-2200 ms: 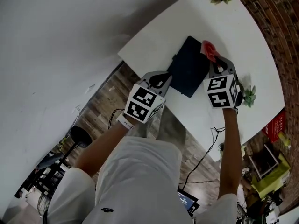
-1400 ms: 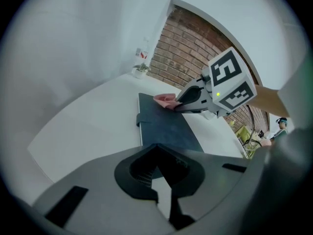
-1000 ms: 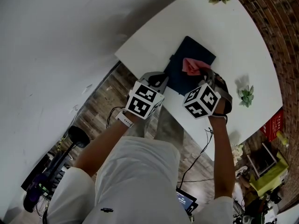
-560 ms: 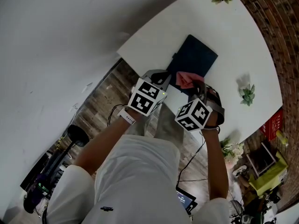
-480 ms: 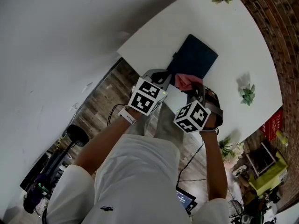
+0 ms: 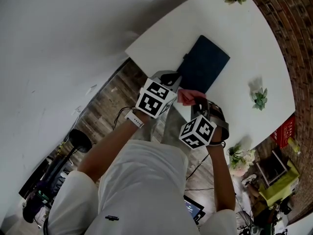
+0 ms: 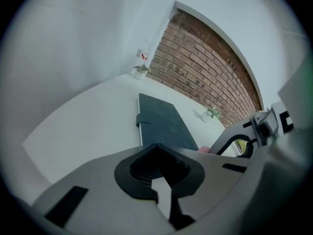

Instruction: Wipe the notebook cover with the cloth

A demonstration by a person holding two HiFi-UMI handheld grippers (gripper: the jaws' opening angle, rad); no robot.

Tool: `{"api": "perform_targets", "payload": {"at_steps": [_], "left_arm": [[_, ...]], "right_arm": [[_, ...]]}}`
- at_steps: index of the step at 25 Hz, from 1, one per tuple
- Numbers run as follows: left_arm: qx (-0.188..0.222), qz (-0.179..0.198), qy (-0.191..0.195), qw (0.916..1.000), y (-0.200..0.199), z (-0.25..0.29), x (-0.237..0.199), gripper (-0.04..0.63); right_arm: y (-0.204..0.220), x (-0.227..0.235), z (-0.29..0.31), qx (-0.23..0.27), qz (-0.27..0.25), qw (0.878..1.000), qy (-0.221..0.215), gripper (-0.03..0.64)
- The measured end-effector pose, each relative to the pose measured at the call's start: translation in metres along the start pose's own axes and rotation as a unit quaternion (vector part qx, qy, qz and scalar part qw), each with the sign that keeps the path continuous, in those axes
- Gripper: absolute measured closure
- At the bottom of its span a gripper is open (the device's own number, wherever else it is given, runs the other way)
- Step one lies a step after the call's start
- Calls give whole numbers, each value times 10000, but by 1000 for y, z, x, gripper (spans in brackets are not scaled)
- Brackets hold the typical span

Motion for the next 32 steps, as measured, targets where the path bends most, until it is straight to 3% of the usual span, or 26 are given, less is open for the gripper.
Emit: {"api": "perform_targets", "payload": {"at_steps": [4,9,22,32], "left_arm": [[52,-2,-25,10000,0,-3,-1,575],[145,-111,-92,9998,0,-12,-7,575],[130,-231,-195,9995,1,-16,-17,577],[45,-221,-173,9996,-1,-14,-21,577]], "right_arm": [[0,-7,-11,121,-133,9998,-28,589],[1,5,-25,370,84,9991,175,589],[-23,87,-43,581,231,9941,883,589],[-39,147,-19,367,417,9916,1167,589]]}}
Point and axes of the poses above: the fingertips, and each gripper's own axes: z forward along the fingers, x to its right, y out of its underside, the point moved 9 cm from there along -z, backward along the fingers, and after that the axes turned 10 degrees about -x, right-handed, at the moved point
